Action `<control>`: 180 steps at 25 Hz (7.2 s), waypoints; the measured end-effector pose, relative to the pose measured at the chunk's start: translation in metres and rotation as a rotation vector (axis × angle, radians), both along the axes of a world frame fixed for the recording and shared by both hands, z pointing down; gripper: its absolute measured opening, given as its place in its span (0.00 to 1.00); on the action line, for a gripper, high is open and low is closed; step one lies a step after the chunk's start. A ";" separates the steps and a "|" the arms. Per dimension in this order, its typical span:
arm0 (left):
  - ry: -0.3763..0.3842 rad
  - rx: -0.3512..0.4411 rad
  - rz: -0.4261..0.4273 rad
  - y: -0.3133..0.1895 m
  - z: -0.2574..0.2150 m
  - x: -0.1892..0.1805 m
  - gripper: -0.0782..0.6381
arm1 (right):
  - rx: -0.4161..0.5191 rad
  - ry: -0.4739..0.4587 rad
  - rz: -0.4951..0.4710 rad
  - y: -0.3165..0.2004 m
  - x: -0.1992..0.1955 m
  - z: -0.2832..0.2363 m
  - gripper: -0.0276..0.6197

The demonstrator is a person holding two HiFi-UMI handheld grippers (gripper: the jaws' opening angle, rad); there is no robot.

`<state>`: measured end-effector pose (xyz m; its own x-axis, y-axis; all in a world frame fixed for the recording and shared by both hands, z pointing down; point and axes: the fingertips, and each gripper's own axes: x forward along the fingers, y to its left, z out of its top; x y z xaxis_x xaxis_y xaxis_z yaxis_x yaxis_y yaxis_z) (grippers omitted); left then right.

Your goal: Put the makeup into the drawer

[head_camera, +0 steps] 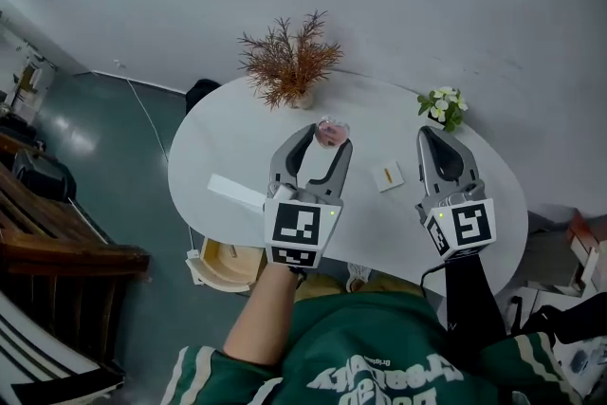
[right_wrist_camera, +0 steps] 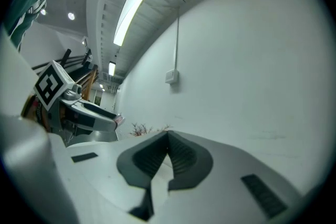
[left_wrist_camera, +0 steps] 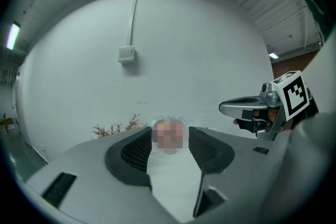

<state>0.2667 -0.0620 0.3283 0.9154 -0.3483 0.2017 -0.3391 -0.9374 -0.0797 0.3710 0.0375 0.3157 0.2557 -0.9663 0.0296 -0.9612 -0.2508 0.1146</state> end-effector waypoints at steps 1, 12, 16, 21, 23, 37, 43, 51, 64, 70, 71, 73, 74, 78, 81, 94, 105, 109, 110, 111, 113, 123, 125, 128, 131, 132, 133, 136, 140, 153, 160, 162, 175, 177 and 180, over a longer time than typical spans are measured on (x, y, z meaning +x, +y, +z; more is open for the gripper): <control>-0.002 0.001 -0.019 -0.006 0.000 -0.012 0.42 | 0.000 0.001 -0.021 -0.009 -0.010 -0.001 0.05; -0.025 0.012 -0.277 -0.071 -0.007 -0.185 0.42 | 0.009 -0.022 -0.281 -0.104 -0.163 -0.001 0.05; -0.041 0.014 -0.371 -0.088 -0.005 -0.254 0.42 | 0.013 -0.035 -0.378 -0.134 -0.226 0.002 0.05; -0.055 0.009 -0.477 -0.103 -0.001 -0.337 0.42 | 0.003 -0.046 -0.485 -0.162 -0.305 0.008 0.05; -0.061 0.003 -0.511 -0.106 0.002 -0.363 0.42 | -0.003 -0.050 -0.519 -0.169 -0.331 0.012 0.05; -0.158 -0.055 -0.540 -0.106 0.050 -0.437 0.42 | -0.053 -0.052 -0.601 -0.190 -0.410 0.033 0.05; -0.324 -0.155 -0.440 -0.102 0.132 -0.439 0.42 | -0.099 -0.052 -0.574 -0.190 -0.403 0.053 0.05; -0.569 -0.308 -0.253 -0.081 0.254 -0.441 0.42 | -0.177 -0.072 -0.530 -0.188 -0.385 0.088 0.05; -0.881 -0.334 0.071 -0.065 0.387 -0.419 0.42 | -0.277 -0.099 -0.484 -0.177 -0.359 0.131 0.05; -0.991 -0.214 0.283 -0.054 0.428 -0.404 0.42 | -0.320 -0.105 -0.462 -0.168 -0.348 0.150 0.05; -0.998 -0.189 0.315 -0.052 0.432 -0.401 0.42 | -0.326 -0.106 -0.457 -0.166 -0.347 0.153 0.05; -1.003 -0.153 0.374 -0.047 0.441 -0.395 0.42 | -0.339 -0.107 -0.451 -0.163 -0.345 0.158 0.05; -1.006 -0.140 0.402 -0.044 0.445 -0.392 0.42 | -0.345 -0.107 -0.447 -0.161 -0.343 0.161 0.05; -1.026 -0.087 0.472 -0.038 0.464 -0.383 0.42 | -0.369 -0.103 -0.430 -0.155 -0.335 0.169 0.05; -1.023 -0.067 0.492 -0.038 0.478 -0.375 0.42 | -0.390 -0.097 -0.413 -0.148 -0.327 0.175 0.05; -1.036 -0.058 0.501 -0.042 0.527 -0.351 0.42 | -0.482 -0.078 -0.349 -0.115 -0.295 0.199 0.05; -1.073 -0.152 0.476 -0.025 0.550 -0.363 0.49 | -0.477 -0.075 -0.375 -0.109 -0.307 0.200 0.05; -1.041 -0.201 0.429 -0.030 0.536 -0.367 0.54 | -0.460 -0.073 -0.379 -0.109 -0.312 0.194 0.05; -1.029 -0.209 0.408 -0.034 0.529 -0.367 0.54 | -0.453 -0.073 -0.382 -0.109 -0.314 0.191 0.05; -1.017 -0.215 0.385 -0.038 0.520 -0.368 0.54 | -0.445 -0.071 -0.386 -0.111 -0.317 0.187 0.05; -1.000 -0.220 0.346 -0.048 0.502 -0.370 0.52 | -0.422 -0.062 -0.395 -0.116 -0.321 0.178 0.05; -0.913 -0.258 0.051 -0.087 0.420 -0.417 0.45 | -0.279 -0.054 -0.410 -0.147 -0.344 0.127 0.05; -0.862 -0.197 -0.081 -0.108 0.391 -0.425 0.38 | -0.252 -0.051 -0.425 -0.153 -0.352 0.117 0.05; -0.764 -0.156 -0.194 -0.124 0.342 -0.432 0.39 | -0.223 -0.043 -0.446 -0.159 -0.362 0.103 0.05; -0.642 -0.122 -0.298 -0.139 0.286 -0.438 0.44 | -0.187 -0.024 -0.464 -0.167 -0.371 0.085 0.05; -0.599 -0.106 -0.330 -0.144 0.266 -0.441 0.45 | -0.175 -0.020 -0.467 -0.170 -0.373 0.080 0.05; -0.559 -0.088 -0.358 -0.148 0.247 -0.443 0.47 | -0.163 -0.017 -0.469 -0.173 -0.375 0.075 0.05; -0.445 -0.028 -0.425 -0.156 0.188 -0.445 0.48 | -0.130 -0.005 -0.477 -0.180 -0.378 0.058 0.05; -0.304 0.047 -0.521 -0.162 0.114 -0.454 0.49 | -0.096 0.015 -0.488 -0.186 -0.386 0.038 0.05; -0.021 0.125 -0.699 -0.149 -0.011 -0.483 0.45 | -0.026 0.059 -0.485 -0.191 -0.401 0.000 0.05; 0.003 0.109 -0.634 -0.145 -0.017 -0.458 0.45 | -0.047 0.064 -0.432 -0.176 -0.383 0.002 0.05; 0.004 0.109 -0.604 -0.144 -0.016 -0.441 0.45 | -0.051 0.063 -0.403 -0.173 -0.367 0.004 0.05; 0.031 0.119 -0.314 -0.097 -0.026 -0.256 0.45 | -0.054 0.050 -0.170 -0.101 -0.217 0.003 0.05; 0.033 0.117 -0.281 -0.087 -0.027 -0.227 0.45 | -0.058 0.049 -0.140 -0.087 -0.191 0.002 0.05; 0.042 0.117 -0.220 -0.069 -0.029 -0.183 0.46 | -0.062 0.047 -0.098 -0.064 -0.152 0.002 0.05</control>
<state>0.0837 -0.1309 0.2996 0.8219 -0.5586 0.1115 -0.5391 -0.8261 -0.1642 0.2187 -0.0265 0.3174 0.1630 -0.9833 0.0807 -0.9739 -0.1473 0.1726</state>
